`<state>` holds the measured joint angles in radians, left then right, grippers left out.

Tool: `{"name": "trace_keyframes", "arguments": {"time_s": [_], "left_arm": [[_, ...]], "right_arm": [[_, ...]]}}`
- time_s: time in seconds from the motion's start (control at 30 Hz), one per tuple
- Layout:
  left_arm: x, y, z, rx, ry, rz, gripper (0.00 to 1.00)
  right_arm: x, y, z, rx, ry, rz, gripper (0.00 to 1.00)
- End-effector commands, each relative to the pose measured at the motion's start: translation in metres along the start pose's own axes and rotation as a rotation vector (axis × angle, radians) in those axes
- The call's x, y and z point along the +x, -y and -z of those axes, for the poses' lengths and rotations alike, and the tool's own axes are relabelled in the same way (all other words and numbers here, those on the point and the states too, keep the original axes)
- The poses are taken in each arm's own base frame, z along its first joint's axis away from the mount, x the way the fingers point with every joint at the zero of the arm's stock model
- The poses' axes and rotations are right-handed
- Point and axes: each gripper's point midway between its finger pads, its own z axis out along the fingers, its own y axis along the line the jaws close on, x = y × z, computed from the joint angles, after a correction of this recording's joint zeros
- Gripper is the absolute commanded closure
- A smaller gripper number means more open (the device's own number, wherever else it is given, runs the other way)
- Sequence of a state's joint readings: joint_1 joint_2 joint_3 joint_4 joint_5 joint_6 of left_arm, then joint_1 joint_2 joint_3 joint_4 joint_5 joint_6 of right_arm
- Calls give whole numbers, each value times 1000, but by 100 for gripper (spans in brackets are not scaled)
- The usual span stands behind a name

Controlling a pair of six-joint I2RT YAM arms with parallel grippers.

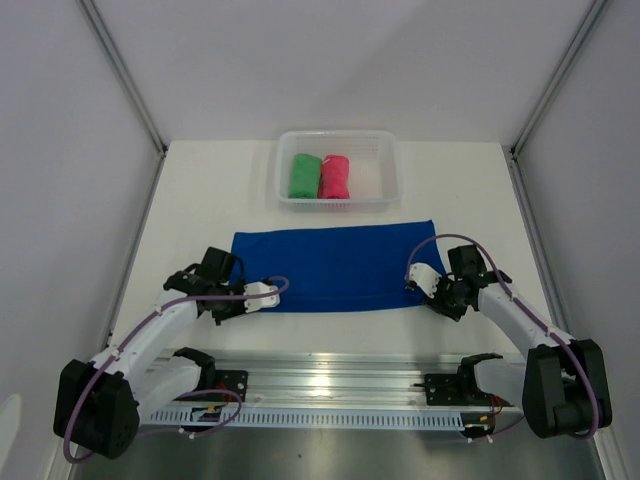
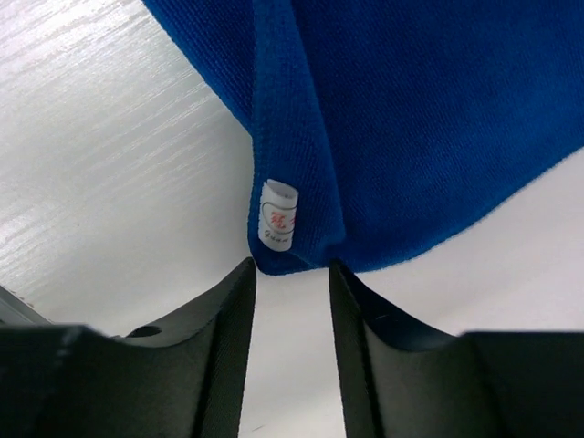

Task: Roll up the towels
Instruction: Fold the towel

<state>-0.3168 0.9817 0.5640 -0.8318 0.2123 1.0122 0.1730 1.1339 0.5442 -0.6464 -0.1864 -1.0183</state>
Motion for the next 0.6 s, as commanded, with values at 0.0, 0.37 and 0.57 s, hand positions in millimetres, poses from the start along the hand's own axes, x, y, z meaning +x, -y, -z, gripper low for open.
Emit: {"name": "trace_keyframes", "arguments": {"time_s": [0.0, 0.37, 0.57], "left_arm": [[1, -3, -1, 1, -5, -17, 93], [1, -5, -4, 40, -19, -93, 94], [9, -10, -4, 10, -57, -117, 62]], "right_arm": [[0, 0, -4, 8, 6, 1, 67], [4, 1, 0, 19, -20, -1, 100], [7, -2, 4, 7, -41, 19, 100]]}}
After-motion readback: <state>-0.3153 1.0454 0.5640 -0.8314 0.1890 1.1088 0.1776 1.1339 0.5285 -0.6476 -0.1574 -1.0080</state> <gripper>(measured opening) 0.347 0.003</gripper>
